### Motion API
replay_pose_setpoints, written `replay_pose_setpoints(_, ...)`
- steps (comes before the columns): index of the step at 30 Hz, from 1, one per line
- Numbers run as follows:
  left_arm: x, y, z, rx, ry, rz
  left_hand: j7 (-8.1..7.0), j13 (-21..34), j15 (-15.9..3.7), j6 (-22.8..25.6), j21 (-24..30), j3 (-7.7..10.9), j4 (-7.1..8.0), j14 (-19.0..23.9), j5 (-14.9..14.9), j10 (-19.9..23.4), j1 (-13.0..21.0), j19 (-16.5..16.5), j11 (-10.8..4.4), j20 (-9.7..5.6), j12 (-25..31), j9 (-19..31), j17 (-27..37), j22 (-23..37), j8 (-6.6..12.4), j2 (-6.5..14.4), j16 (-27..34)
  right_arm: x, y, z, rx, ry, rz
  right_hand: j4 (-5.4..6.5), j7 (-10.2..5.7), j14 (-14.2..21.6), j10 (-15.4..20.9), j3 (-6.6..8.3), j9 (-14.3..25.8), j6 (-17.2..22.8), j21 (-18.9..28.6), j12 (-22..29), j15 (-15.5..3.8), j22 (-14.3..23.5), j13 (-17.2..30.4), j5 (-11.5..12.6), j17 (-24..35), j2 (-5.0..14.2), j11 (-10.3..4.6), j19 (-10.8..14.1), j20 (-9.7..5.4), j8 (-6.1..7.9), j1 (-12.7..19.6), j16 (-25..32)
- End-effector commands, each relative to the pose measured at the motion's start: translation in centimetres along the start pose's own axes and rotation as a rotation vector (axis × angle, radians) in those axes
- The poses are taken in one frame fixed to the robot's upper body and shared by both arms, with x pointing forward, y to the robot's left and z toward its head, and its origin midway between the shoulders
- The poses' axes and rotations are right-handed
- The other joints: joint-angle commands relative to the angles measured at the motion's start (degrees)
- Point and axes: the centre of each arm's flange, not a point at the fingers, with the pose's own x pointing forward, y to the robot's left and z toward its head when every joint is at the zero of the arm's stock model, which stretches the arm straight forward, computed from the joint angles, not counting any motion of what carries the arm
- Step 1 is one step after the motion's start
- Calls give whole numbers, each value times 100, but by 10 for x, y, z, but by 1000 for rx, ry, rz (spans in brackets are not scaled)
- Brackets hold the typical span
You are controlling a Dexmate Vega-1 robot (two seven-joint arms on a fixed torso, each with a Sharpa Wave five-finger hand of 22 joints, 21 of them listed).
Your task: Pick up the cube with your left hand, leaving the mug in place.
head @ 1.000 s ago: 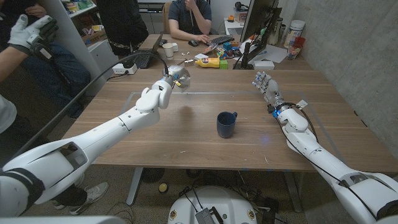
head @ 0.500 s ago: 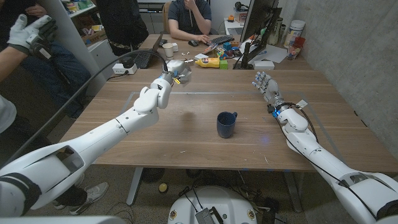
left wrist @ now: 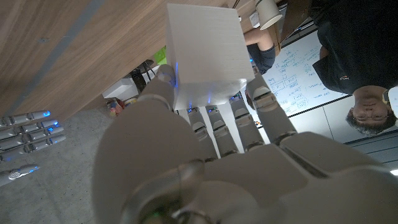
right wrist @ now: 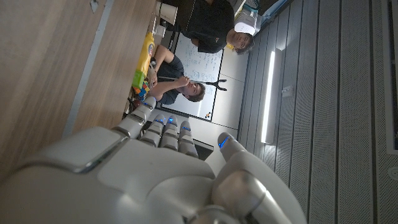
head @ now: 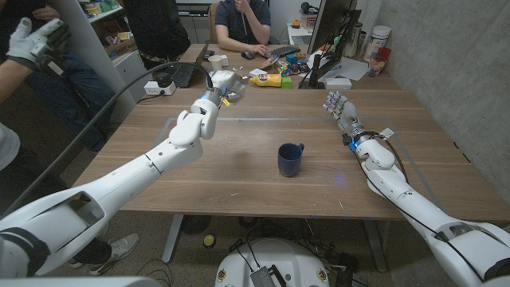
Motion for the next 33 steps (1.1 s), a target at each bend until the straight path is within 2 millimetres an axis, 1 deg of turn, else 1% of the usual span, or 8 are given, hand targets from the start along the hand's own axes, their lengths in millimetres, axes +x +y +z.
replay_pose_setpoints(1, -6, 18, 0, 5, 8, 63, -5, 5, -735, 67, -5, 59, 71, 156, 17, 71, 620, 187, -2, -138, 4, 34, 19, 17, 19, 704, -28, -4, 1, 3, -4, -6, 2, -29, 0, 41, 52, 17, 10, 16, 18, 36, -22, 21, 20, 51, 12, 236, -12, -2, -241, 38, 10, 27)
replay_pose_setpoints(3, -7, 19, 0, 5, 9, 69, -9, 5, -743, 84, -3, 61, 69, 174, 17, 85, 622, 197, -22, -139, 4, 34, 18, 17, 21, 704, -26, -4, 1, 3, -2, -5, 2, -29, 2, 39, 52, 17, 10, 18, 17, 35, -21, 21, 20, 50, 12, 236, -2, -5, -240, 38, 9, 25)
replay_pose_setpoints(6, -9, 23, -2, 2, 17, 91, -13, 5, -740, 92, -6, 61, 71, 180, 16, 106, 619, 198, 6, -139, 0, 35, 19, 18, 12, 707, -36, -6, 1, 4, -6, -8, 3, -29, 1, 40, 52, 18, 10, 19, 17, 34, -27, 21, 20, 50, 12, 236, -11, -8, -242, 38, 10, 25)
replay_pose_setpoints(14, -12, 30, 0, 4, 19, 107, -5, 5, -736, 114, -14, 65, 68, 179, 15, 92, 624, 194, -11, -142, -28, 35, 19, 19, -2, 710, -58, -10, 0, 5, -5, -9, 0, -31, -2, 41, 57, 22, 10, 20, 16, 34, -28, 21, 20, 50, 11, 238, -22, -13, -246, 38, 13, 23)
replay_pose_setpoints(19, -17, 36, 0, 4, 24, 151, 21, 5, -732, 158, -16, 73, 65, 193, 15, 106, 634, 199, -13, -142, -39, 36, 21, 19, 0, 722, -65, -10, 0, 6, -9, -12, 2, -33, 4, 46, 56, 24, 10, 21, 15, 32, -25, 21, 20, 50, 11, 239, -19, -17, -246, 38, 16, 23)
replay_pose_setpoints(23, -21, 40, 1, 3, 27, 190, 13, 5, -738, 170, -16, 69, 67, 200, 12, 85, 628, 206, 9, -147, -58, 37, 21, 20, -6, 716, -72, -11, 0, 6, -8, -12, 1, -35, 1, 46, 59, 26, 10, 25, 14, 32, -26, 21, 20, 50, 10, 240, -20, -22, -245, 39, 18, 22)
replay_pose_setpoints(26, -23, 44, 2, 9, 24, 200, 6, 4, -744, 167, -15, 67, 67, 204, 10, 70, 625, 215, -27, -151, -75, 37, 21, 20, -17, 712, -79, -11, 1, 6, -11, -13, 7, -35, 0, 44, 55, 28, 10, 24, 13, 30, -31, 21, 20, 50, 10, 241, -16, -25, -248, 38, 19, 20)
replay_pose_setpoints(33, -28, 50, 2, 10, 34, 239, 6, 5, -750, 179, -15, 65, 70, 222, 9, 128, 619, 227, -38, -168, -71, 38, 23, 22, -31, 711, -87, -11, 1, 6, -6, -10, 7, -36, 4, 46, 60, 29, 10, 24, 13, 31, -30, 21, 21, 49, 10, 240, -16, -29, -248, 37, 20, 20)
